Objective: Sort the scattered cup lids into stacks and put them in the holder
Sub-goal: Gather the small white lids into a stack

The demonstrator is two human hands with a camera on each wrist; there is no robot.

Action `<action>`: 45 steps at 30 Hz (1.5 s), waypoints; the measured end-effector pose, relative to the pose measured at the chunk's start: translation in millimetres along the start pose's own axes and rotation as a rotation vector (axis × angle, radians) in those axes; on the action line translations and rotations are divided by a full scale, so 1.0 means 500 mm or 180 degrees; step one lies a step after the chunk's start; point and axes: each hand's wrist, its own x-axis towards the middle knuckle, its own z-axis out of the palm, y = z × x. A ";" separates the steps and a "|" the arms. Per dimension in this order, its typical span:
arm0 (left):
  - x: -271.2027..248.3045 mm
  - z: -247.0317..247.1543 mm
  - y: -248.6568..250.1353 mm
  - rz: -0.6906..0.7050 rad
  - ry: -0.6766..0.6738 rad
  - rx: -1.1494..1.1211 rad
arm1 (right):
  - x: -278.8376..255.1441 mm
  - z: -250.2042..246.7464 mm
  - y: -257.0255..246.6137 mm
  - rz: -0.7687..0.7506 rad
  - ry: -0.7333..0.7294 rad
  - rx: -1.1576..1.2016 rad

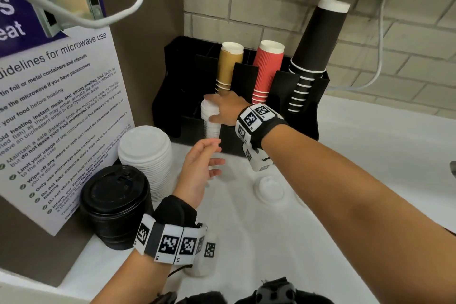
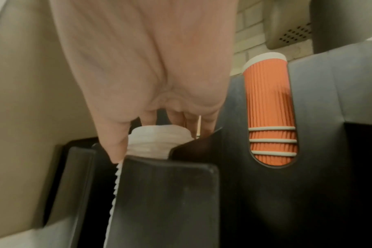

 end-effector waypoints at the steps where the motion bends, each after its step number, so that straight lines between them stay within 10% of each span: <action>1: -0.001 0.001 -0.001 -0.0012 0.0000 -0.0017 | -0.003 0.002 -0.006 0.0006 -0.0083 -0.0275; 14: -0.012 -0.008 -0.005 0.0010 -0.0061 -0.0068 | -0.021 0.027 -0.069 0.0487 -0.0358 -0.0611; 28: -0.019 -0.004 -0.012 -0.0041 -0.0229 -0.0003 | -0.141 -0.038 0.023 -0.0134 0.0466 0.1042; 36: -0.024 -0.009 -0.011 -0.0007 -0.0273 -0.0037 | -0.295 0.059 0.102 0.0487 -0.1630 0.0072; 45: -0.036 -0.005 -0.010 -0.0035 -0.0359 -0.0047 | -0.328 0.120 0.132 0.0621 -0.1099 0.0643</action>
